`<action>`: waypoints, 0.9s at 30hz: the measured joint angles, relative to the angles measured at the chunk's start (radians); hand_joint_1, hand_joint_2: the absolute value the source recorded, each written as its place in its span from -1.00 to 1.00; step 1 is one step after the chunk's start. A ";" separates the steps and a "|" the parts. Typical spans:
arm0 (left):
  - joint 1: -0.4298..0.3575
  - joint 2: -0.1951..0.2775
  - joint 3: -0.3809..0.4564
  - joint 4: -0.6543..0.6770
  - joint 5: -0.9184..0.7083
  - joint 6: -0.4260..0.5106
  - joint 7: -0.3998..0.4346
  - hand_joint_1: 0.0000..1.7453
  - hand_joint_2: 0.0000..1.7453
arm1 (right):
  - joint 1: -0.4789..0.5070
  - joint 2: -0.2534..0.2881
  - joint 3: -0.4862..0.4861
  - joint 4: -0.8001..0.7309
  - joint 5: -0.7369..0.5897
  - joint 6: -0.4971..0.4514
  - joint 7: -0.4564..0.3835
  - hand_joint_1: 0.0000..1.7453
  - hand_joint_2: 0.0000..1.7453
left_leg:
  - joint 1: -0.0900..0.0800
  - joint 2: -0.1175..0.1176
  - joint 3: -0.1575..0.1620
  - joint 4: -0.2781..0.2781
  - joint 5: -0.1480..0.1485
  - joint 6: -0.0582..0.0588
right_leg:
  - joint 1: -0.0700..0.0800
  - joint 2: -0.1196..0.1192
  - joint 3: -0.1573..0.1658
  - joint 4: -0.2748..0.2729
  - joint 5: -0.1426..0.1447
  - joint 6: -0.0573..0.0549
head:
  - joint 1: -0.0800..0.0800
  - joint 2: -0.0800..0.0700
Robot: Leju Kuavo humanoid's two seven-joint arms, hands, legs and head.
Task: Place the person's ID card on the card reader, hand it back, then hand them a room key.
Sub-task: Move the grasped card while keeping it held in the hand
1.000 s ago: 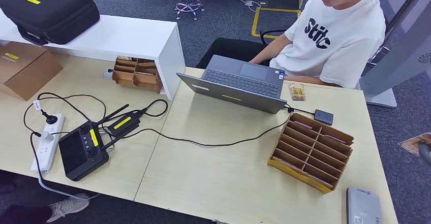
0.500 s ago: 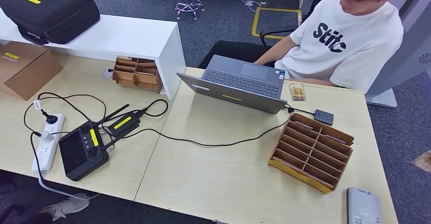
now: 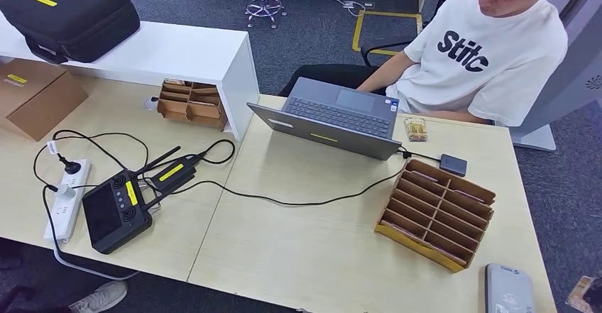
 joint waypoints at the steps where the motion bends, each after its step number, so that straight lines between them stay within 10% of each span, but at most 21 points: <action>1: 0.001 0.000 -0.005 0.000 0.000 0.000 -0.001 -1.00 1.00 | 0.012 -0.009 0.004 -0.009 -0.002 0.005 0.008 1.00 1.00 | 0.000 0.000 0.000 0.000 0.000 0.000 | 0.000 0.000 0.000 0.000 0.000 0.000 | 0.000 0.000; 27: 0.005 0.024 -0.044 0.000 -0.009 -0.003 -0.003 -1.00 1.00 | 0.107 -0.085 0.026 -0.171 -0.052 -0.040 -0.052 1.00 1.00 | 0.000 0.002 0.000 0.000 0.000 0.000 | 0.000 0.001 0.000 0.000 0.000 0.000 | 0.001 0.000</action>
